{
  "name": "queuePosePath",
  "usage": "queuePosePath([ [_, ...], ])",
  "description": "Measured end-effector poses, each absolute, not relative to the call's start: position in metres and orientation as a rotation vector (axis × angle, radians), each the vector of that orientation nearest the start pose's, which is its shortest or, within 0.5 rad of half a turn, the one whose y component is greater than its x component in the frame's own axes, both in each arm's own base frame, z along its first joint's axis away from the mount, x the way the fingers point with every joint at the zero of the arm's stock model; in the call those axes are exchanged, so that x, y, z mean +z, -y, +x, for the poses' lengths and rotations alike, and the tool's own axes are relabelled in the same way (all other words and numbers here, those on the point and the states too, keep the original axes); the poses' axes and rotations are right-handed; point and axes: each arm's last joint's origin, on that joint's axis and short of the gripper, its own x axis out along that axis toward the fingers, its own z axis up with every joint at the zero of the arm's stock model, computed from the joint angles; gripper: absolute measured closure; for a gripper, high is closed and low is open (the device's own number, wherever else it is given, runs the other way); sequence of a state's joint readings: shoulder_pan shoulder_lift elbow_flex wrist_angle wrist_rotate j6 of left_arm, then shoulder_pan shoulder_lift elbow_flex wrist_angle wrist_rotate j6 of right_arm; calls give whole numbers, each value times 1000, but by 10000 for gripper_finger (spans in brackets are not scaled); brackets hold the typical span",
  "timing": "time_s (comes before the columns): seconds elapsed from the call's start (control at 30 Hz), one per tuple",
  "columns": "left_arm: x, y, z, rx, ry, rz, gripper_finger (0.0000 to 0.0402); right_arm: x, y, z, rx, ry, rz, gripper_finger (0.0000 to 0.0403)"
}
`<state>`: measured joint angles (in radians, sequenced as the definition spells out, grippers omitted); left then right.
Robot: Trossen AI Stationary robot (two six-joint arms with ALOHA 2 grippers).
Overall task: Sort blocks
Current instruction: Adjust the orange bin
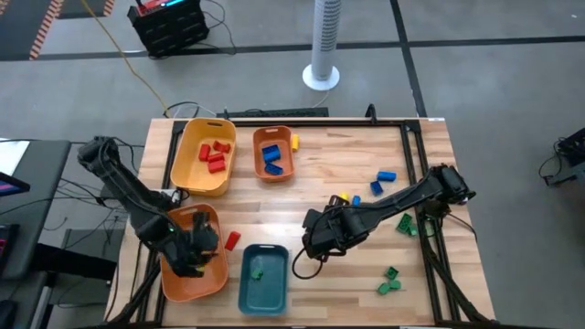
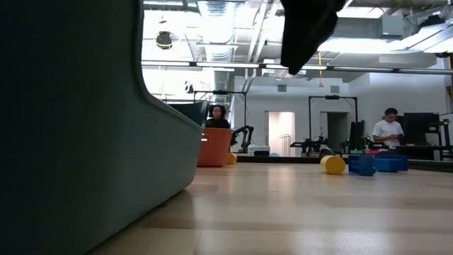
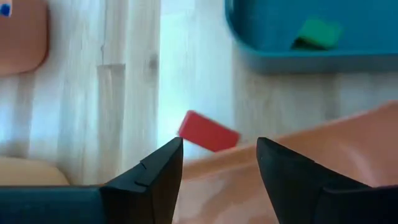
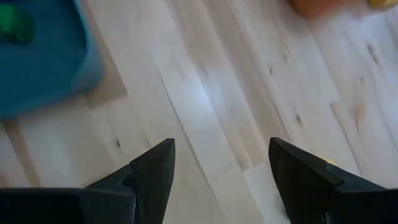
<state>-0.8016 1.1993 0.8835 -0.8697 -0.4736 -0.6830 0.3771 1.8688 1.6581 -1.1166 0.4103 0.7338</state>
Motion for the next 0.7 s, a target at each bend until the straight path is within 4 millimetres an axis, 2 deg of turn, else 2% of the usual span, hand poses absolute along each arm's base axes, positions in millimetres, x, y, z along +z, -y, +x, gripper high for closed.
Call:
queuePosePath([
  [0.13, 233, 143, 174, 47, -1019, 153, 203, 273, -131, 352, -452, -1083, 137, 133],
  [0.3, 224, 159, 190, -116, -1039, 150, 203, 273, -137, 348, -452, -1085, 126, 133],
  [0.7, 230, 188, 190, -283, -943, 110, 203, 272, -142, 344, -472, -1089, 131, 133],
])
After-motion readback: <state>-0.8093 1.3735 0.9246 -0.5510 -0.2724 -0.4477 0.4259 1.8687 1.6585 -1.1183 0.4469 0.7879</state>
